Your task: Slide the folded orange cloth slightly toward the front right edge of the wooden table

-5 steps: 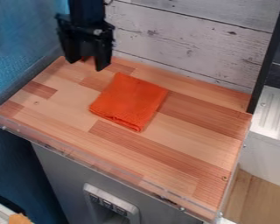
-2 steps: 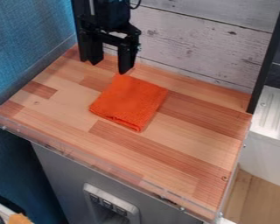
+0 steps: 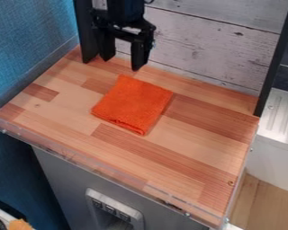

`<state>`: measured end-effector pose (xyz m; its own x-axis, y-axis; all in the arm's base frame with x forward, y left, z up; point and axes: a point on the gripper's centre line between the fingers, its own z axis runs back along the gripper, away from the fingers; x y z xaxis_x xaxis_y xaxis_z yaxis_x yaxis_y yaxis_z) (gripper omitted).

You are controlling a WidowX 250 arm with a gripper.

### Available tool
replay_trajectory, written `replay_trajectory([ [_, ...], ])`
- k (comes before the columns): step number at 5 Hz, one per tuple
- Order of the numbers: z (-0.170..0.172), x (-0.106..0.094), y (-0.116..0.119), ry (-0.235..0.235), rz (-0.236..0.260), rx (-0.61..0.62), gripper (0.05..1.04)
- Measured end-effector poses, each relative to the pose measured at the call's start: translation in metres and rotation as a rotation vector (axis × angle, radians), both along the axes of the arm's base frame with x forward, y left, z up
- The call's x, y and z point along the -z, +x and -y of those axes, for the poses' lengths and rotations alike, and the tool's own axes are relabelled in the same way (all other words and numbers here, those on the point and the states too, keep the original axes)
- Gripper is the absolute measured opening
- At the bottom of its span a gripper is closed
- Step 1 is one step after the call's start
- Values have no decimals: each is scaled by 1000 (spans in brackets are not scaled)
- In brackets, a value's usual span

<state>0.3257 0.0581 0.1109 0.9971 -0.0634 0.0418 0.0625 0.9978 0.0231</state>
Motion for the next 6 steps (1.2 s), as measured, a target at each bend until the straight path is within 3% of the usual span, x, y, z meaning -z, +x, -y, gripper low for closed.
replay_trajectory([
  [1, 0, -2, 5, -7, -4, 10, 961],
  [3, 1, 17, 12, -19, -11, 5, 380],
  [4, 8, 35, 15, -28, -28, 9, 162],
  [5, 13, 54, 20, -29, -40, 13, 68],
  [6, 16, 72, 18, -28, -49, 8, 63],
])
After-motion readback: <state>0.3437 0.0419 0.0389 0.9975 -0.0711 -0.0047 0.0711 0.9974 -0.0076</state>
